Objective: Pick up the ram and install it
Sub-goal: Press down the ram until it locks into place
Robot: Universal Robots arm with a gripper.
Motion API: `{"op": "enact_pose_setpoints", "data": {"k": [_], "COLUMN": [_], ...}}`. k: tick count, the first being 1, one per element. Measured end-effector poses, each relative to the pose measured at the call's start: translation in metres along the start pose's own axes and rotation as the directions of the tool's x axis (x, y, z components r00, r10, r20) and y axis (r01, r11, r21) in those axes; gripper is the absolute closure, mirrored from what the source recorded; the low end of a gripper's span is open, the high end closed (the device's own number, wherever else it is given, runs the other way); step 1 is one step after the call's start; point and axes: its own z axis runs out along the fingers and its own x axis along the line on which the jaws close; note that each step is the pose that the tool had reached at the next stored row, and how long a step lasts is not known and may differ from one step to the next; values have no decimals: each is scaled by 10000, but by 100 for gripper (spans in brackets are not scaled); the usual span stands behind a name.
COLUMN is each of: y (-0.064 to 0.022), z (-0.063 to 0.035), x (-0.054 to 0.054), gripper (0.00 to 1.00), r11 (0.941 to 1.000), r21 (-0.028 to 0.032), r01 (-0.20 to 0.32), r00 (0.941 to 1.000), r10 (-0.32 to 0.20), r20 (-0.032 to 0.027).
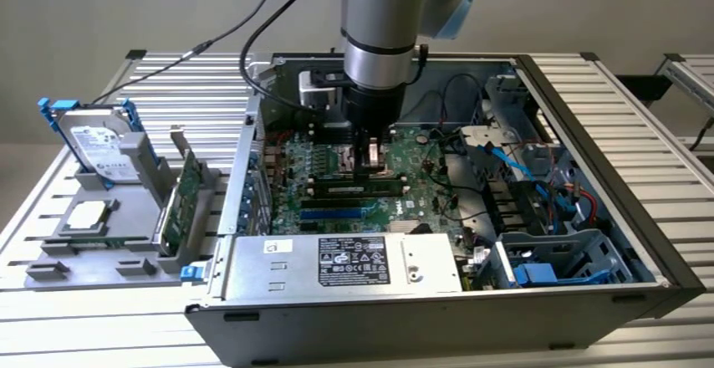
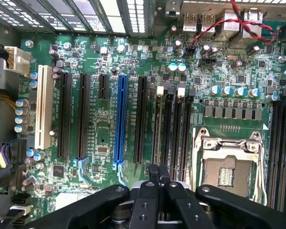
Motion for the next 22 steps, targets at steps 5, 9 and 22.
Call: {"op": "enact_pose_setpoints", "data": {"k": [5,9,22], "y": [-7,-7,9], "z": [82,44,-254], "x": [-12,-17,-7], "gripper": [89,89,89], "r11": [10000,10000,9999], "r21": [-9,-32,-138], "r01": [1,2,4], "r00": [10000,10000,10000], "r10": [-1,-2,-3], "r20": [-15,20,12]}}
